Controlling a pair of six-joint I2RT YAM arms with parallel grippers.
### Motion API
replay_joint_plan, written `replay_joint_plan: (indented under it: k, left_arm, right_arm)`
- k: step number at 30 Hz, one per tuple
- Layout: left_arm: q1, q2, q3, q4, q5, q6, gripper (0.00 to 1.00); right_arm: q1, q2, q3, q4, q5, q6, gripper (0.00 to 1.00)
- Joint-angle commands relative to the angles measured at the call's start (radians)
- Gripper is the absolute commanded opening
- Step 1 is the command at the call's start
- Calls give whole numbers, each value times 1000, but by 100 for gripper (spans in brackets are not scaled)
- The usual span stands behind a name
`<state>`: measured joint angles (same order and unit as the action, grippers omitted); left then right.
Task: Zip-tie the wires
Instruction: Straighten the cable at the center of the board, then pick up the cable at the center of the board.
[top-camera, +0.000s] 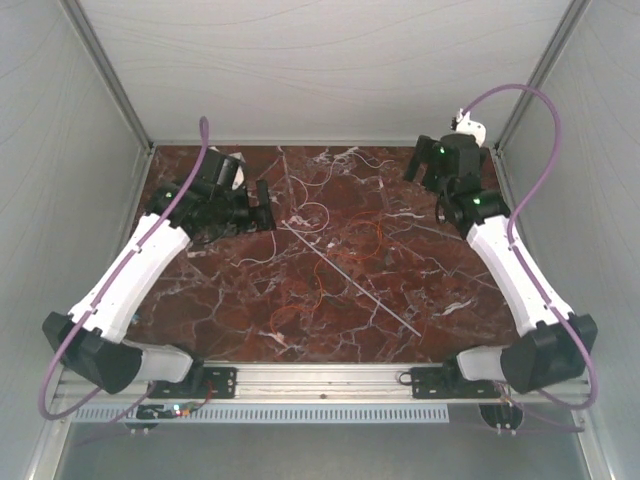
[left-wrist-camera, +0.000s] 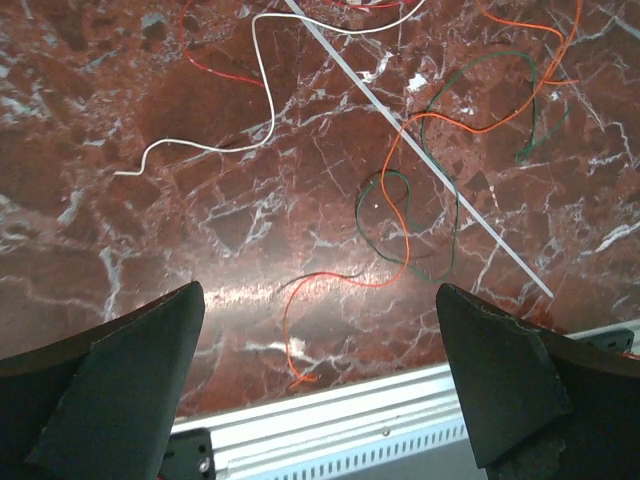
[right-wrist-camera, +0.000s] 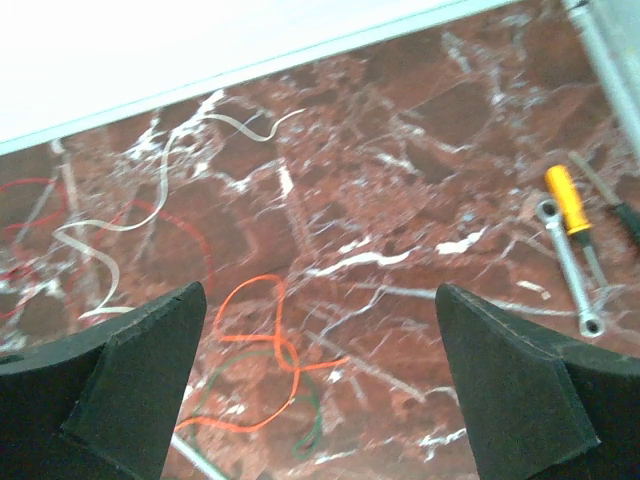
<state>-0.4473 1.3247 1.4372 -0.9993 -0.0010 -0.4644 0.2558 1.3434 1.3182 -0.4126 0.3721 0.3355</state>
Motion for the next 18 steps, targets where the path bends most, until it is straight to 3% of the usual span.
replay_joint_plan:
  k: [1,7,13,18]
  left_arm:
    - [46,2,-139,309,119,0,99]
    - [81,150,-190,429,137,8,89]
    - [109,332,-180,470,105,-4,71]
    - [123,412,-175,498,113,-6,69]
  right_arm:
    - [20,-105,-91,-9,-122,150,98]
    - [41,-213,-173,-105,-193,240,98]
    - [42,-285,-225,-153,-211,252,98]
    - [42,-312,-235,-168,-207,260,98]
